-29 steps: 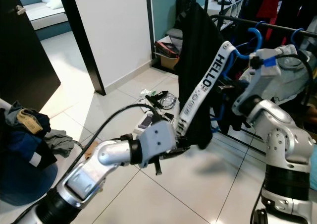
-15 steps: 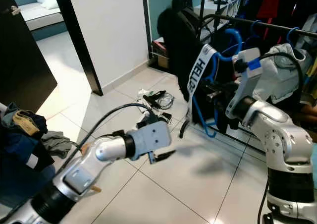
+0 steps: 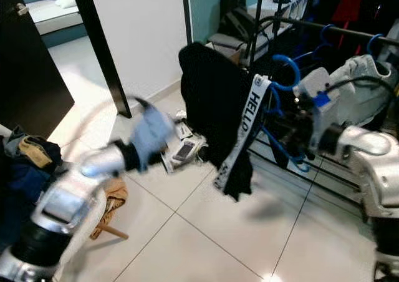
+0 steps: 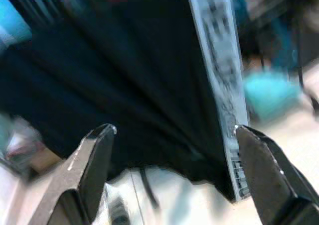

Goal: Hang hanger

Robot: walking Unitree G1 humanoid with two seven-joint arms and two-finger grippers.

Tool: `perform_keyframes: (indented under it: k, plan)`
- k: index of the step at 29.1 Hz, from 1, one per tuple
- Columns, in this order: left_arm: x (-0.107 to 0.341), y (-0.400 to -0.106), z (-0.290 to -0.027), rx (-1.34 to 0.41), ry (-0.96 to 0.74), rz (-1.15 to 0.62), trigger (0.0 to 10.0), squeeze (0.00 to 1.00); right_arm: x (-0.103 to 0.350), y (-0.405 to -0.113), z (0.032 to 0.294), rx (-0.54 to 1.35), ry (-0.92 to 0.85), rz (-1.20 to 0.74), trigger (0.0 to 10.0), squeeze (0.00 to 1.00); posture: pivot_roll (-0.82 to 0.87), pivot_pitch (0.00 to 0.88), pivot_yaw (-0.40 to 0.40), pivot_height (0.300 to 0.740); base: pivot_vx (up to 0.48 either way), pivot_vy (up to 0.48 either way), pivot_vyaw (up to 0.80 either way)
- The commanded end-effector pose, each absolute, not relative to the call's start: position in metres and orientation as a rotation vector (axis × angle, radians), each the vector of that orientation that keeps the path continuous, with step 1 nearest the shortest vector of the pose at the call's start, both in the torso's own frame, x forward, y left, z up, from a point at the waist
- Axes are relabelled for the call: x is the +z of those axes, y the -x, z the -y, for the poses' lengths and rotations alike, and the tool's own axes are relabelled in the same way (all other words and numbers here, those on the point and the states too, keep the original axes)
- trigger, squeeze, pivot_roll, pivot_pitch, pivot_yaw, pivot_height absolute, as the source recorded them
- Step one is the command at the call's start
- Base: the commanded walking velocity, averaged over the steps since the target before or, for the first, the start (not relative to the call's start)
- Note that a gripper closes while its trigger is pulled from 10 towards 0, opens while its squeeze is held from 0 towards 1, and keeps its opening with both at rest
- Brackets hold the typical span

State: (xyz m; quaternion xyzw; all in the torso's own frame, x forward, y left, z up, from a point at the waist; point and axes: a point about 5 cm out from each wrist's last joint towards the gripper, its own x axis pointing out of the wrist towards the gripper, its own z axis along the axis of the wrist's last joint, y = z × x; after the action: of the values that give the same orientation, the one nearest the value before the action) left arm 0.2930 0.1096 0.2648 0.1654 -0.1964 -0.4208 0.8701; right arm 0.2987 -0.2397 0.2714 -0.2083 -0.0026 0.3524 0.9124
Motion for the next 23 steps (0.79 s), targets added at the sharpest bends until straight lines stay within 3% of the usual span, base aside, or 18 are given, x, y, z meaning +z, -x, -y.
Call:
perform_keyframes:
  k: [1,3,4,14,17,23]
  plan:
    - [0.271,-0.289,-0.115,-0.925,-0.300,0.425,10.0,1.00,0.275,-0.296,0.241,0.763,0.456,0.038,10.0,0.00,-0.06,0.000,0.026,0.740,0.000,0.000,0.00]
    - [0.278,-0.287,-0.120,-0.946,-0.304,0.442,10.0,1.00,0.277,-0.295,0.241,0.791,0.457,0.050,10.0,0.00,-0.06,0.000,0.030,0.740,0.000,0.000,0.00]
    - [0.283,-0.286,-0.124,-0.965,-0.347,0.441,10.0,0.00,0.277,-0.294,0.240,0.823,0.451,0.048,10.0,0.00,-0.05,0.000,0.031,0.740,0.000,0.000,0.00]
    - [0.297,-0.289,-0.130,-0.976,-0.462,0.456,10.0,0.00,0.264,-0.289,0.236,0.943,0.476,-0.020,10.0,0.00,-0.05,0.000,0.036,0.740,0.000,0.000,0.00]
    - [0.323,-0.286,-0.137,-1.068,-0.571,0.460,10.0,0.00,0.245,-0.288,0.219,1.085,0.529,-0.083,10.0,0.00,-0.04,0.000,0.050,0.740,0.000,0.000,0.00]
    - [0.330,-0.279,-0.137,-1.181,-0.639,0.427,10.0,0.00,0.235,-0.287,0.204,1.179,0.544,-0.095,10.0,0.00,-0.03,0.000,0.055,0.740,0.000,0.000,0.00]
